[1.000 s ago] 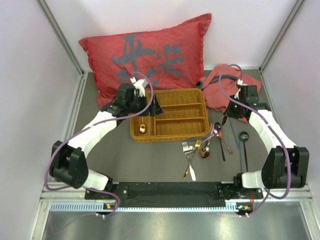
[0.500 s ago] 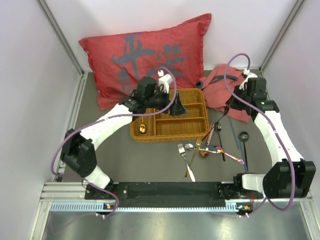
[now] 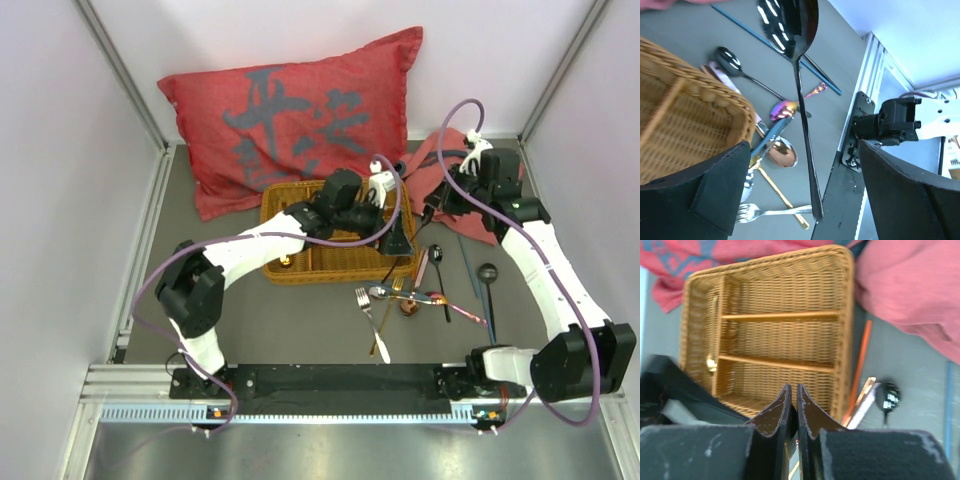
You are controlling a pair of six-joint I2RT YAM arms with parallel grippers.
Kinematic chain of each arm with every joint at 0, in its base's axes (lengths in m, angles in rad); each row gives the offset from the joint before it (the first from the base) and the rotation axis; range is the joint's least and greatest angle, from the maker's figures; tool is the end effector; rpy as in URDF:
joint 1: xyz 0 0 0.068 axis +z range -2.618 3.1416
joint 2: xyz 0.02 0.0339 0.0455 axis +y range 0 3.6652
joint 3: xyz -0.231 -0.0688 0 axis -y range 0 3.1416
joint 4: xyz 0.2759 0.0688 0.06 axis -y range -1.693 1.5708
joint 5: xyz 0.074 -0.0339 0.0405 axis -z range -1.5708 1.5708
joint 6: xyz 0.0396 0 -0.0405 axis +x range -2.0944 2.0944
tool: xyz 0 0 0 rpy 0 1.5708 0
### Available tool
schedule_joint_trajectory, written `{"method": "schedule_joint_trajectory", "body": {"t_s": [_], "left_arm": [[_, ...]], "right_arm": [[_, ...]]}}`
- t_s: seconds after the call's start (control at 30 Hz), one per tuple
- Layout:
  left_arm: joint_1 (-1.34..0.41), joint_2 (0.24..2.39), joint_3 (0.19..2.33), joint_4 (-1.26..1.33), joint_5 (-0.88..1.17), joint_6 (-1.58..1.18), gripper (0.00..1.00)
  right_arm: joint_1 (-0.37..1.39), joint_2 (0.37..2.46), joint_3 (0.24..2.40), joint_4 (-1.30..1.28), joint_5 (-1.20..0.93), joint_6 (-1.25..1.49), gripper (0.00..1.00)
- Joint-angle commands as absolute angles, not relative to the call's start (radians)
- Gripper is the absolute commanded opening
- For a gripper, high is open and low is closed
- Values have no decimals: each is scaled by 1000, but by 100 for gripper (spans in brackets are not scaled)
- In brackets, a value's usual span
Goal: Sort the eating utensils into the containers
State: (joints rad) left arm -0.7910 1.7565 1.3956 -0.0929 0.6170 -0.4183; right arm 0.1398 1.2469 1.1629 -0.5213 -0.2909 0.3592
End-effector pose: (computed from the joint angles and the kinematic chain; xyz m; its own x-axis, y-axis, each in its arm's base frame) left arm 0.2913 -0.3272 0.2526 -0.6658 0.2021 -0.7183 0.7389 0.3128 -0.5969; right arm 0.3138 0.0556 0.3054 -0.6565 0.2477 -0.7125 -0.1456 0.8852 0.4419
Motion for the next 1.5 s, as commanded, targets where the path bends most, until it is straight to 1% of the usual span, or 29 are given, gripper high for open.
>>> {"method": "schedule_joint_trajectory", "body": {"t_s": [0.0, 0.07, 0.1, 0.2, 0.23, 0.3, 0.33, 0.37, 0.43, 0.47, 0.53, 0.57, 0.6, 0.63, 0.7, 0.73, 0.83, 1.0, 1.13, 1.33, 1.47], "left_arm": [[-804, 1778, 1442, -18, 634, -433, 88], [-810, 1787, 1440, -15, 637, -434, 82], [-810, 1789, 1440, -14, 638, -434, 76], [-810, 1792, 1436, -8, 647, -439, 47], [-811, 1792, 1434, -8, 647, -440, 25], [-810, 1792, 1431, -8, 643, -440, 7], [-810, 1787, 1428, -8, 643, -440, 0], [-810, 1787, 1422, -8, 643, -442, 0], [-807, 1783, 1414, -8, 638, -440, 0], [-807, 1778, 1410, -8, 637, -440, 0], [-798, 1769, 1398, -8, 629, -442, 0], [-792, 1764, 1382, 24, 629, -446, 0], [-784, 1760, 1370, 32, 629, -452, 0], [-764, 1750, 1359, 37, 629, -465, 0], [-741, 1729, 1322, 55, 632, -479, 0], [-714, 1721, 1309, 57, 630, -482, 0], [-648, 1683, 1255, 49, 615, -485, 0], [-514, 1594, 1151, 15, 569, -486, 0], [-398, 1516, 1098, -87, 465, -459, 0], [-348, 1456, 1080, -202, 223, -439, 0], [-342, 1488, 1091, -235, 187, -436, 0]], "right_arm": [[173, 1218, 1238, -449, -341, 420, 0], [178, 1218, 1243, -446, -342, 429, 0], [178, 1216, 1243, -445, -344, 431, 0], [178, 1220, 1241, -442, -348, 436, 0], [178, 1221, 1236, -437, -351, 437, 0], [178, 1221, 1233, -439, -357, 440, 0], [178, 1221, 1230, -439, -359, 440, 0], [179, 1221, 1230, -440, -364, 440, 1], [179, 1218, 1227, -446, -362, 439, 11], [179, 1216, 1227, -449, -361, 436, 23], [178, 1209, 1224, -454, -353, 433, 37], [176, 1206, 1221, -456, -347, 431, 49], [178, 1198, 1218, -456, -342, 431, 54], [178, 1195, 1215, -457, -334, 428, 64], [178, 1184, 1207, -460, -325, 426, 72], [178, 1183, 1207, -462, -319, 422, 78], [178, 1177, 1198, -477, -304, 416, 84], [178, 1175, 1161, -488, -291, 399, 85], [179, 1175, 1108, -483, -244, 374, 86], [176, 1200, 1039, -483, -163, 327, 86], [178, 1230, 1019, -500, -94, 307, 85]]}}
